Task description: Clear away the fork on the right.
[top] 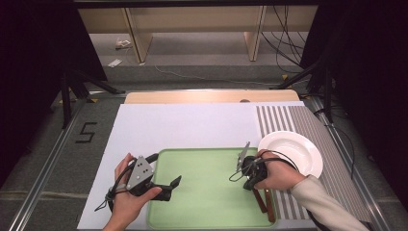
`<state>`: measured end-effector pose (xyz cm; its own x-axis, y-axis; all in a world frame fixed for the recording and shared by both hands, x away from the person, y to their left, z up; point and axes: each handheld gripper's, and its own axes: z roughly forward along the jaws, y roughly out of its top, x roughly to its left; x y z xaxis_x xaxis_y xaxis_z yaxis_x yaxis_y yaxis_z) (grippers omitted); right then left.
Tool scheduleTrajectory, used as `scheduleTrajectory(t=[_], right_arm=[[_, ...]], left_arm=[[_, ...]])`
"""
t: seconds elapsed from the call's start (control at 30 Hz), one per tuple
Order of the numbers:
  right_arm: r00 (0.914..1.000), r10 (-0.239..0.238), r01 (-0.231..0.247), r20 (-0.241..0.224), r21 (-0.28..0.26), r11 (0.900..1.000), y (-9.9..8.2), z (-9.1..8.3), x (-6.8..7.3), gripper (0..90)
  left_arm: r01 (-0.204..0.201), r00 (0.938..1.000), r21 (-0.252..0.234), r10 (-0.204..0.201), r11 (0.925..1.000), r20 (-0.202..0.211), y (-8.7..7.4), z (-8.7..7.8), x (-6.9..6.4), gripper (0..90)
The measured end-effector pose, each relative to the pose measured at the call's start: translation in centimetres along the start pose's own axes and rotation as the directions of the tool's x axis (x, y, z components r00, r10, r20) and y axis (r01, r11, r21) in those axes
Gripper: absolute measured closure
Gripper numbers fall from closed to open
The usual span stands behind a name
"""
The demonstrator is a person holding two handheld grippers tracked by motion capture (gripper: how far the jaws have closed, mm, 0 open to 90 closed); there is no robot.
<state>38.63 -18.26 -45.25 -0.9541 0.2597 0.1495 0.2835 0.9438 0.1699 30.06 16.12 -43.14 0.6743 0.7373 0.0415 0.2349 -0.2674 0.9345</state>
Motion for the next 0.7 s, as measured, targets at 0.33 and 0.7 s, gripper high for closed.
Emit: scheduleTrajectory(t=[0.33,0.7], right_arm=[[0.9999,0.016,-0.016,-0.004,0.0,0.9999,-1.4,-0.3,0.0,90.0],[0.9996,0.028,-0.028,-0.004,0.005,0.9996,-2.1,-0.4,-0.3,90.0]], left_arm=[[0.0,1.0,-0.002,0.0,1.0,-0.002,0.0,0.0,0.0,0.0],[0.001,1.0,-0.001,-0.001,1.0,-0.002,0.0,0.0,0.0,0.0]])
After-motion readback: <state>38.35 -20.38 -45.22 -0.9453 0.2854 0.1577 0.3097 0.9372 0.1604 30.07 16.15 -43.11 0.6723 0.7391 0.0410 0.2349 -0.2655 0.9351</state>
